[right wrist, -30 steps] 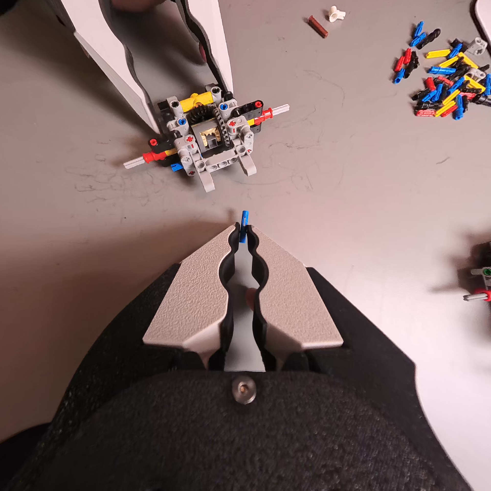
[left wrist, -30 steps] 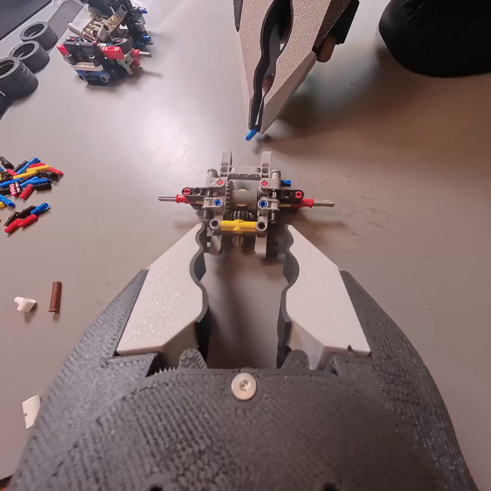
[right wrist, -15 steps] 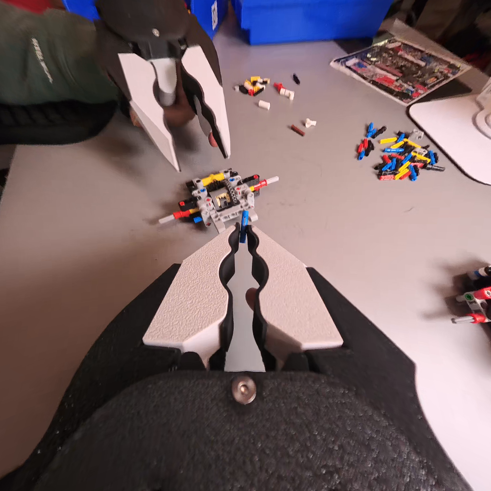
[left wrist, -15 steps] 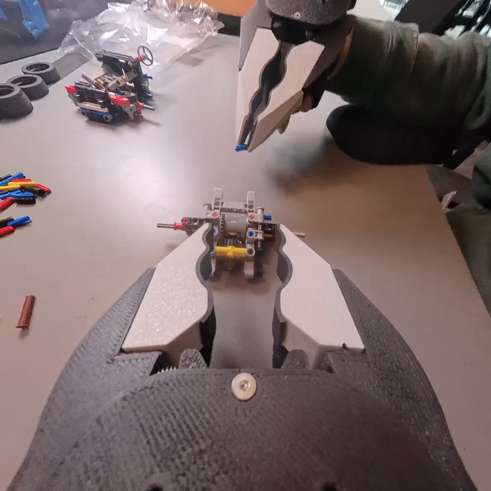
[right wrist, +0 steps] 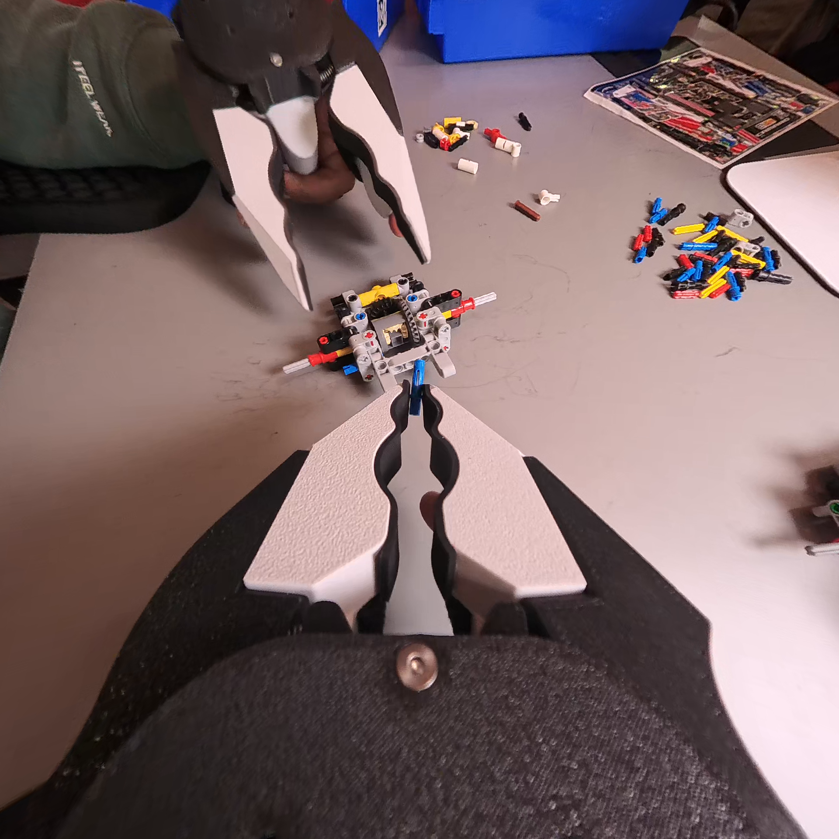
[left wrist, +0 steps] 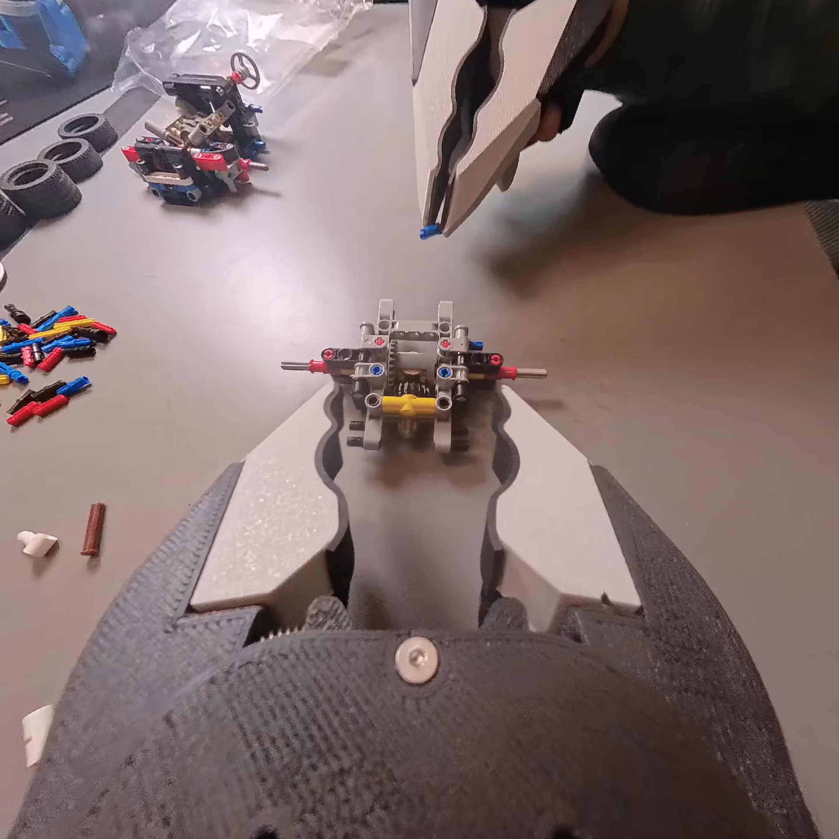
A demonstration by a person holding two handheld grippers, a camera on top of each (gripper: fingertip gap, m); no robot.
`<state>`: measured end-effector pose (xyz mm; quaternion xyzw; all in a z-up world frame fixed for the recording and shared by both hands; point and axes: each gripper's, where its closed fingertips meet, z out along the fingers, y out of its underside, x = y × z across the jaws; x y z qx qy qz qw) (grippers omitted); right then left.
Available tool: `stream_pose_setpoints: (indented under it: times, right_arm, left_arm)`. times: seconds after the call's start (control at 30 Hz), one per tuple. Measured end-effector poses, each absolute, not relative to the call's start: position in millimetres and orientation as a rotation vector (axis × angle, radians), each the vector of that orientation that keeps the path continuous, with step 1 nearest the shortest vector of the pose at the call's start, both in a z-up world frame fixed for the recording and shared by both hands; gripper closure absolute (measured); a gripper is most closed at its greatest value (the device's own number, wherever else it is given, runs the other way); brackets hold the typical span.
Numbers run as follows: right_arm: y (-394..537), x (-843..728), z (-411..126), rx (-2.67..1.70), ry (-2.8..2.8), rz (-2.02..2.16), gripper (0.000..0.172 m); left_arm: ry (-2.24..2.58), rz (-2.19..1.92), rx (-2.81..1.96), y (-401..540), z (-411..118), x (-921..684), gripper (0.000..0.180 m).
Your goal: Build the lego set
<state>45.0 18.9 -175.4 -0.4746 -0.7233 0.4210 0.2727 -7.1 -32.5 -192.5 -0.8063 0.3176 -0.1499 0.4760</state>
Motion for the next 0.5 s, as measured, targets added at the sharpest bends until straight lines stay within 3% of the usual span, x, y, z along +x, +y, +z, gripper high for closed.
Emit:
stream_pose_setpoints:
  times: [0.1, 0.23, 0.43, 0.5]
  right_arm:
    - [19, 46, -175, -1.273, -1.946, 1.134, 0.168]
    - [17, 47, -174, -1.262, -1.954, 1.133, 0.168]
    - [12, 47, -171, -1.241, -1.961, 1.140, 0.168]
    - [11, 48, -169, -1.238, -1.955, 1.150, 0.168]
  left_arm:
    - [0.816, -0.272, -2.003, -30, -202, -8, 0.102]
    - [0.860, -0.159, -2.042, -26, -213, -10, 0.098]
    - [0.750, -0.282, -2.129, -26, -216, -8, 0.129]
    - [0.658, -0.403, -2.147, -25, -211, -7, 0.130]
